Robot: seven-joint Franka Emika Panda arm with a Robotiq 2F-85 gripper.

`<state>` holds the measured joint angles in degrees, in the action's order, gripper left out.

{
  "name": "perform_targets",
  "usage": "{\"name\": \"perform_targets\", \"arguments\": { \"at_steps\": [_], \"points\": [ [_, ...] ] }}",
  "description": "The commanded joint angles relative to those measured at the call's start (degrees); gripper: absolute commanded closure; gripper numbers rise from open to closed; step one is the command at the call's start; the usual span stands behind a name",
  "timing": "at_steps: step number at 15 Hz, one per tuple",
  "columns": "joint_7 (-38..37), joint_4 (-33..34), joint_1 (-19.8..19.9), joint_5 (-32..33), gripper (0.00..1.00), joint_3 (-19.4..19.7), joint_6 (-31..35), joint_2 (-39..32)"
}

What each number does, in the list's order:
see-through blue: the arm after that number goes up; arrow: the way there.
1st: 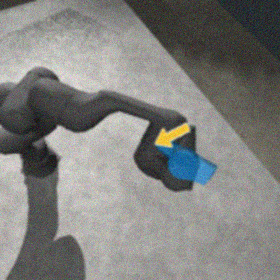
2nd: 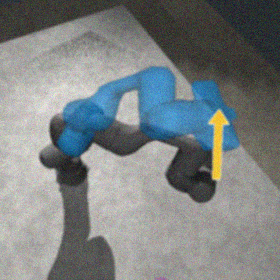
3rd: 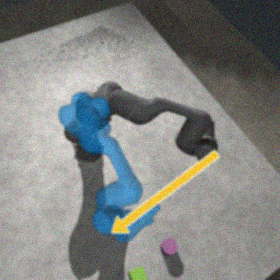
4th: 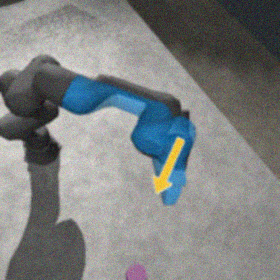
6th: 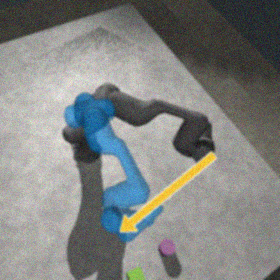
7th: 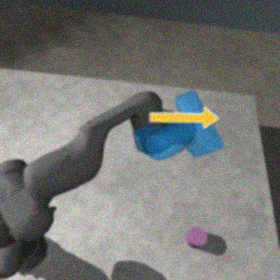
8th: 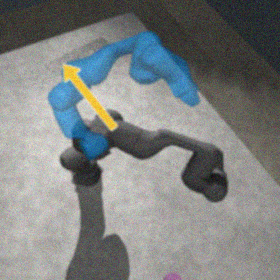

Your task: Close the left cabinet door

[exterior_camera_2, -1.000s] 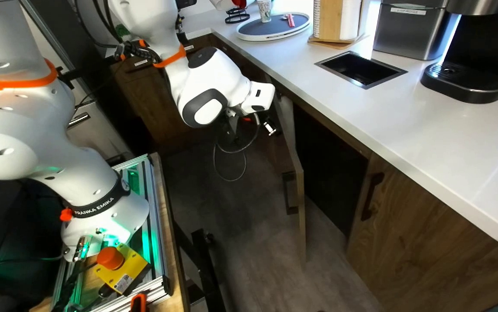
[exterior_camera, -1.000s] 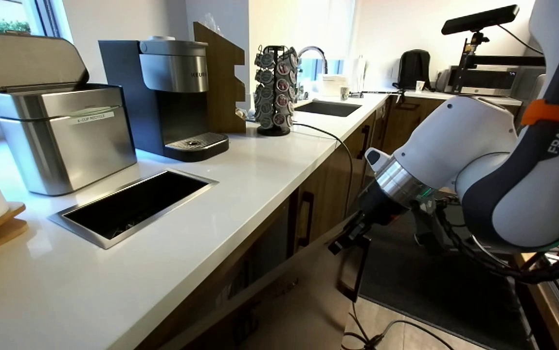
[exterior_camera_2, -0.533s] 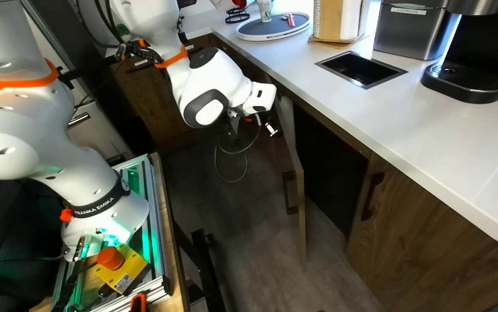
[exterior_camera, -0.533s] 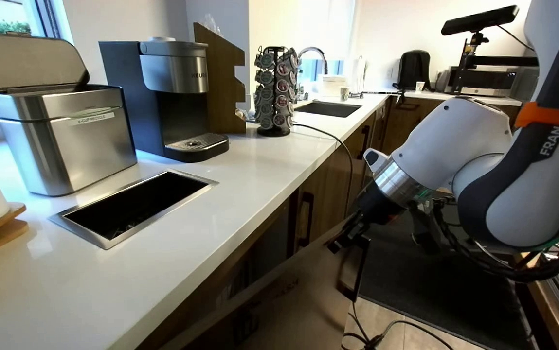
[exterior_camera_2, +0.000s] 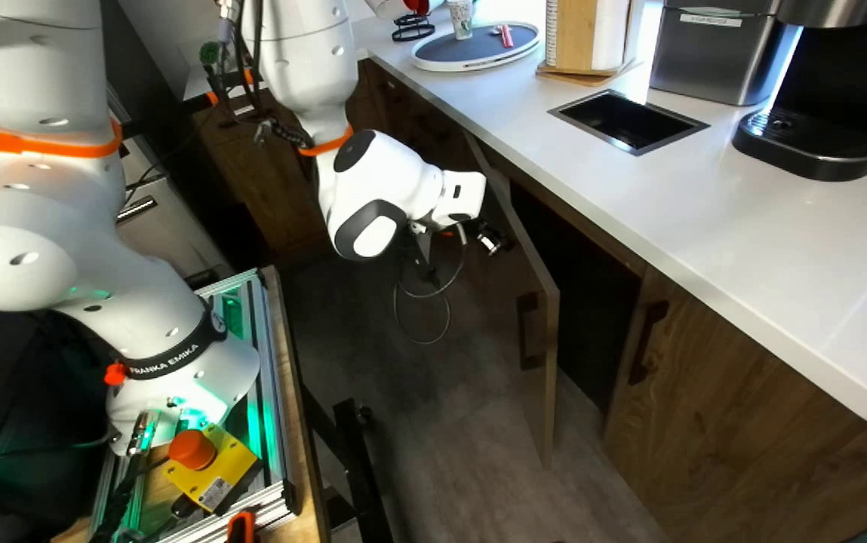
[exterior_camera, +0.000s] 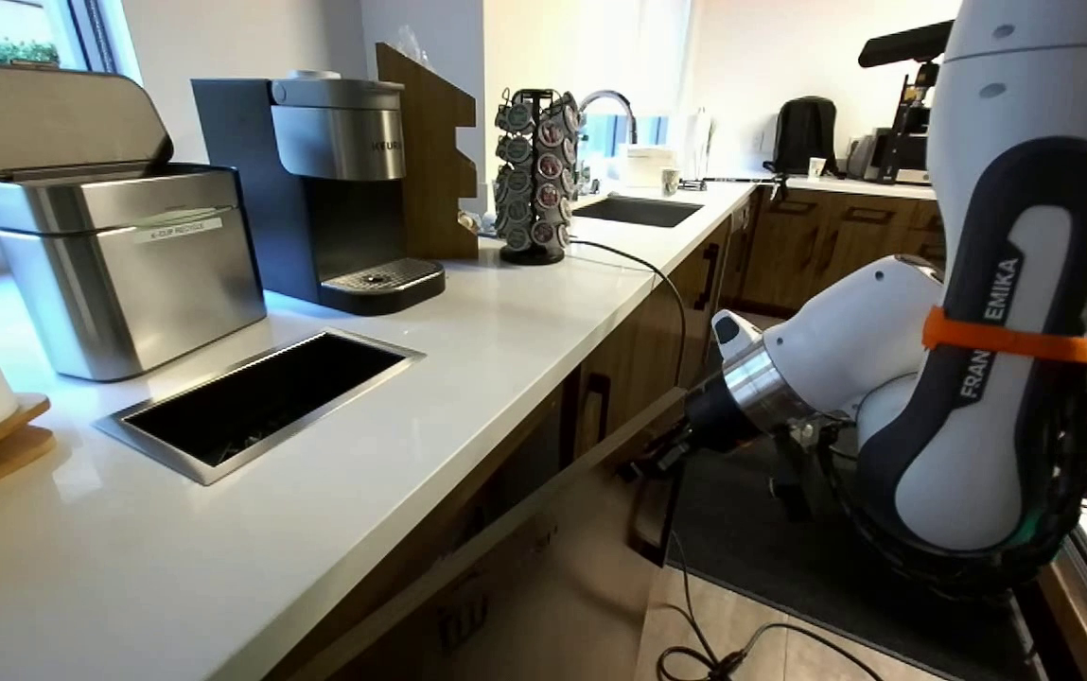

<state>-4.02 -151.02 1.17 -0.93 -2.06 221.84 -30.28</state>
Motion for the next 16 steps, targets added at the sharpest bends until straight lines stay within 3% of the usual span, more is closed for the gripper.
{"name": "perform_targets", "arguments": {
  "at_steps": [1,7,9,13,16],
  "points": [
    [-0.6,8.5,1.1,3.0,1.00,-0.2,11.3,-11.6],
    [0.3,21.6,2.5,6.9,1.00,0.9,19.7,-23.4],
    [0.7,21.7,2.6,6.7,1.00,1.5,17.3,-22.8],
    [0.7,13.3,2.0,3.5,1.00,2.1,9.0,-12.4],
    [-0.4,7.1,2.9,5.0,1.00,1.6,-2.5,-3.0]
  ]
}}
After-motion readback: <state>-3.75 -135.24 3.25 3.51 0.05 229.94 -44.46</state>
